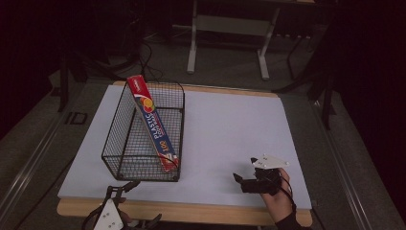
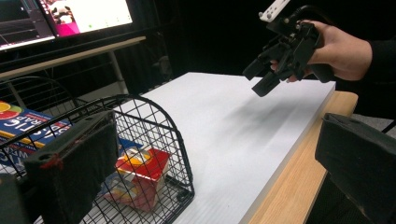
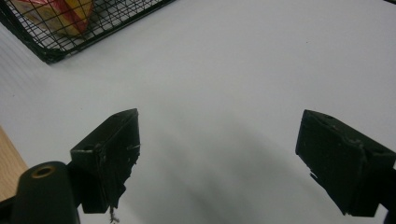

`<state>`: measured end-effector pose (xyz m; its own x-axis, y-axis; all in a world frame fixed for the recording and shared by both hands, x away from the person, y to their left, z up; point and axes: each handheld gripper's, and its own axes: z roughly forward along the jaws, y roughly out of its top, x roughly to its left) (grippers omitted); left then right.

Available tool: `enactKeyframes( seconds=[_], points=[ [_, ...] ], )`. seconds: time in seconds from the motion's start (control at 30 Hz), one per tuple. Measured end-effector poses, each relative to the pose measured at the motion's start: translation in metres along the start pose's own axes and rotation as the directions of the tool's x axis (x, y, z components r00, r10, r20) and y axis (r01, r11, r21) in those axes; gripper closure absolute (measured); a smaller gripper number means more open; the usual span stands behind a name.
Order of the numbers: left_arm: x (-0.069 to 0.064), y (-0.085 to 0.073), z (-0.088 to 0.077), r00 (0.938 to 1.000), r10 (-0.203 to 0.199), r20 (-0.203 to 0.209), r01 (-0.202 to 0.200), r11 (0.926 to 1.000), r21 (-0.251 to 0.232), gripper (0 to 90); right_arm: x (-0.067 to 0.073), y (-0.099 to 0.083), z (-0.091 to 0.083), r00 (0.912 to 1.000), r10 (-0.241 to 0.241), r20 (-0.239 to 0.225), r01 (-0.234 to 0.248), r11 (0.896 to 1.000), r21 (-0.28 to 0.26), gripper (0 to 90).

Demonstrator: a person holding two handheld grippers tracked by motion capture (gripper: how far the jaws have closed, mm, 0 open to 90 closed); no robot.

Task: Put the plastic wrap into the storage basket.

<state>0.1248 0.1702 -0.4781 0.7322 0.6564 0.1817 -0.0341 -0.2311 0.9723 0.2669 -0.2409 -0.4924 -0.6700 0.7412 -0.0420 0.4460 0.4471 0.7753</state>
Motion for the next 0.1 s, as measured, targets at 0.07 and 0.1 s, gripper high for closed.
enactKeyframes(
  seconds=[0.07, 0.1],
  points=[
    [0.0001, 0.0000, 0.0001, 1.0000, -0.001, 0.001, 0.001, 1.0000, 0.001, 0.2, 0.0002, -0.0004, 0.0013, 1.0000, -0.002, -0.002, 0.002, 1.000, 0.003, 13.7],
    [0.0001, 0.0000, 0.0001, 1.0000, -0.001, 0.001, 0.001, 1.0000, 0.001, 0.2, 0.0002, -0.0004, 0.0013, 1.0000, -0.002, -0.002, 0.002, 1.000, 0.003, 13.7]
  ],
)
